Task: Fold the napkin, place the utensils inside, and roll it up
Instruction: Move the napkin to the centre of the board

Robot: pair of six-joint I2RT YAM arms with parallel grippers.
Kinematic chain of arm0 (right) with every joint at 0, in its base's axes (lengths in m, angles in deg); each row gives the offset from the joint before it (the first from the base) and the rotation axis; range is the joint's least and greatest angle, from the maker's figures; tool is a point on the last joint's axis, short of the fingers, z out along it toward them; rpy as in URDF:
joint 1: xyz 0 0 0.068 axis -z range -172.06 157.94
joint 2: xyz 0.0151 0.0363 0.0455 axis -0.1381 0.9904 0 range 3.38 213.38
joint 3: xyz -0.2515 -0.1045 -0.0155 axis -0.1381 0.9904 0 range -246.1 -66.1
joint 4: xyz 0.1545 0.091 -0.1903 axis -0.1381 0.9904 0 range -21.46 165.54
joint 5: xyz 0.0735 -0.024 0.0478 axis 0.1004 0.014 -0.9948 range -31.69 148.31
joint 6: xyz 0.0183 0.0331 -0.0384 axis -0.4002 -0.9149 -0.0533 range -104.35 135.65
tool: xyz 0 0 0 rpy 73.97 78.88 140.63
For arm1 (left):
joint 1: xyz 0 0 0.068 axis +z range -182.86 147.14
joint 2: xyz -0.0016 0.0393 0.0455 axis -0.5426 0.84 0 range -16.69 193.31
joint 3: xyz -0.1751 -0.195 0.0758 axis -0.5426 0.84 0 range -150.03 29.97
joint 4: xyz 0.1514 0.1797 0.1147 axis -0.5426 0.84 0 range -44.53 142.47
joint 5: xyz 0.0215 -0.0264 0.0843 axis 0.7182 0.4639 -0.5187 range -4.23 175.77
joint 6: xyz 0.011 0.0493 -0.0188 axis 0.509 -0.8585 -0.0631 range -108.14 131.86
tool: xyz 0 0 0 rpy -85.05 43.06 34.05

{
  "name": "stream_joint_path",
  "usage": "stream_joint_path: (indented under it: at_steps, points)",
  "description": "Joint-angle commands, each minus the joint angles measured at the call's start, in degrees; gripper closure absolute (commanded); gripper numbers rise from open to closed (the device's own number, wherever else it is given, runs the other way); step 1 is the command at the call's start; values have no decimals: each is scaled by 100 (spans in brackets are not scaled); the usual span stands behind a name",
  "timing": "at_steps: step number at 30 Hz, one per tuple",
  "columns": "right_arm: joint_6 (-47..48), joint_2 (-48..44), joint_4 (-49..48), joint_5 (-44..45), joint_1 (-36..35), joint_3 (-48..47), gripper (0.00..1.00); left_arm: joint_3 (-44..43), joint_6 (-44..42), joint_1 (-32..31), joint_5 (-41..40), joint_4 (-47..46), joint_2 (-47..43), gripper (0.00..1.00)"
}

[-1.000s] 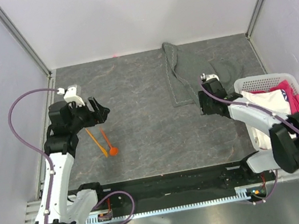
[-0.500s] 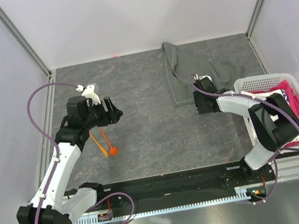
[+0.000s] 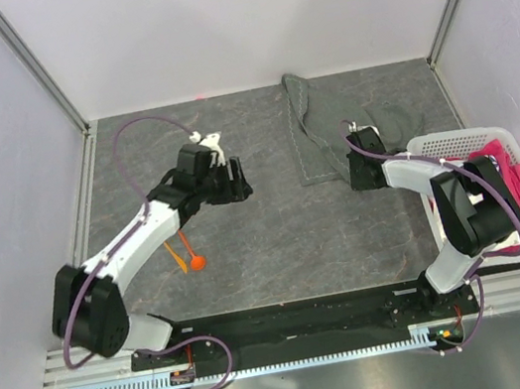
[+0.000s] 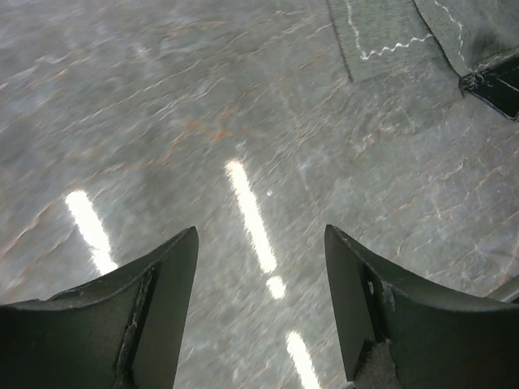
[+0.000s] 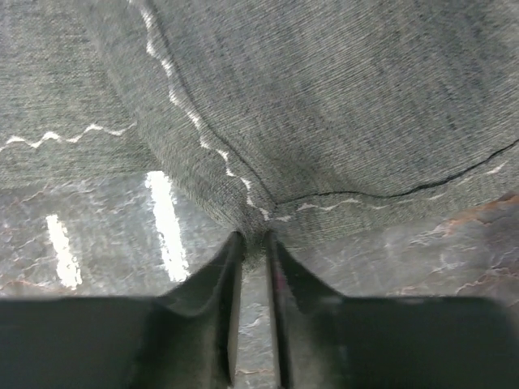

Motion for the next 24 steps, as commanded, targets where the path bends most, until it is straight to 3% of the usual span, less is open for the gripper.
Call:
stream_joint_path:
  at_steps: [1, 4, 14, 24]
  points:
    - [-23, 158, 28, -140, 81, 43, 88, -726, 296, -428, -294, -520, 940, 30]
    - [-14, 18, 89, -141, 116, 52, 100, -1226, 357, -674, -268, -538, 1705, 32]
    - [-58, -738, 265, -352, 142, 131, 100, -2696, 814, -1062, 110, -529, 3632, 39]
    - [-49, -861, 239, -554, 151, 254, 100, -3434, 1140, -1317, -127, -371, 4564, 44]
